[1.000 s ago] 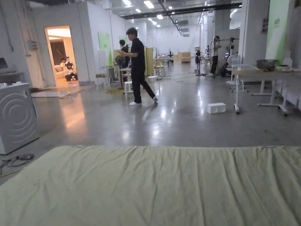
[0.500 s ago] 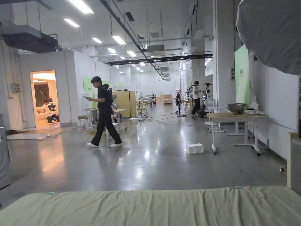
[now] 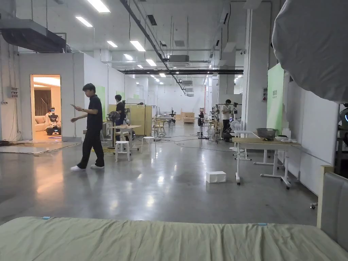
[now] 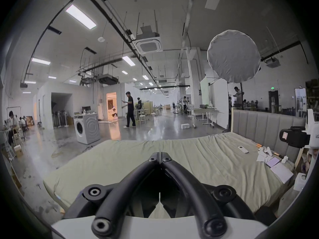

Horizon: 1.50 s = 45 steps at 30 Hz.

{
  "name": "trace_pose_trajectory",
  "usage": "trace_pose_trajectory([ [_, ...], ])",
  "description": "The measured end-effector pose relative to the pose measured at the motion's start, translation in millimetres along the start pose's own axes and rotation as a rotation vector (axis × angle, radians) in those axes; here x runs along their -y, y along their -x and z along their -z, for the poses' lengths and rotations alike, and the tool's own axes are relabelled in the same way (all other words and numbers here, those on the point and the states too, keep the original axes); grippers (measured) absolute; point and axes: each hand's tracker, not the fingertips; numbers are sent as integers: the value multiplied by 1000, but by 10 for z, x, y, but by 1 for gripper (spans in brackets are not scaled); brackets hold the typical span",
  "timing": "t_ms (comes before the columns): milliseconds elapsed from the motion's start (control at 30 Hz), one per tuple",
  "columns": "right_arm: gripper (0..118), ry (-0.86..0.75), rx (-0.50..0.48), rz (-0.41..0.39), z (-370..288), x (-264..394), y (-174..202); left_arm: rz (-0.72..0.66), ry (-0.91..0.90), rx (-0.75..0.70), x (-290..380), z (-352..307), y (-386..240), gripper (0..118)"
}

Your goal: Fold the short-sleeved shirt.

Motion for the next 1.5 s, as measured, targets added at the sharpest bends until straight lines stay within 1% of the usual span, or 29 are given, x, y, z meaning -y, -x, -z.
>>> trace_pose_trajectory([
  [33,0,-37,0,-41,-19,-36,34,1,4,12,21,-3,-8,0],
  [67,0,-49,-9,-46,-23,-50,44,2,13,27,33,-3,-28,0],
  [100,0,-17,-12,-10,-17,-27,47,5,17,29,43,-1,-51,0],
  [167,0,-33,-9,-29,-22,-44,92,6,23,60,31,10,-55,0],
  [300,0,-30,18,-60,-6,-51,127,27,-4,50,-46,30,-46,0],
  [400,0,-7,25,-25,20,-23,91,14,-10,61,-50,38,-48,0],
  [467,0,-21,32,-43,21,-36,93,23,-9,64,-49,43,-80,0],
  [500,1,-11,37,-36,26,-35,84,34,-11,66,-42,36,-85,0],
  [567,18,-13,34,-36,31,-30,71,39,-8,78,-44,46,-102,0],
  [600,30,-9,34,-32,30,-31,79,33,-7,83,-44,51,-107,0],
  [633,46,1,35,-23,33,-26,79,25,-6,87,-14,65,-97,0],
  [667,55,-3,34,-30,34,-29,83,18,-5,89,-6,70,-102,1],
  [700,61,-2,34,-35,36,-30,88,19,-7,87,-6,71,-107,7],
  [733,65,-4,36,-43,32,-28,96,20,-8,85,-8,72,-111,28],
  [767,66,-13,40,-57,31,-36,103,21,-8,85,-2,75,-108,28],
  [800,67,-13,38,-57,35,-37,106,22,-8,84,-1,80,-110,35],
  [833,69,-12,36,-55,46,-41,106,22,-10,89,2,88,-108,50],
  [867,74,-9,31,-50,56,-39,109,17,-15,105,3,93,-107,73],
  [900,83,2,28,-40,70,-37,110,8,-19,110,4,85,-95,88],
  [933,97,10,30,-32,78,-32,115,-8,-24,109,0,79,-88,99],
  [967,104,2,35,-37,77,-33,125,-21,-26,108,-5,76,-83,103],
  [1033,106,-26,39,-62,61,-51,144,-33,-28,103,-3,77,-64,104],
  [1067,108,-18,39,-57,69,-54,143,-36,-23,98,-8,83,-59,106],
  [1133,118,-12,45,-65,76,-54,146,-33,-15,80,-11,97,-64,114],
  [1167,118,-6,62,-68,63,-46,138,-26,-8,79,1,100,-59,114],
  [1233,118,-27,58,-81,71,-67,147,-17,1,90,-1,106,-59,114],
  [1400,118,-21,59,-26,77,-48,117,-11,-8,93,-19,80,-65,114],
  [1500,118,-19,59,-30,77,-50,115,-3,-13,93,-34,77,-72,114],
])
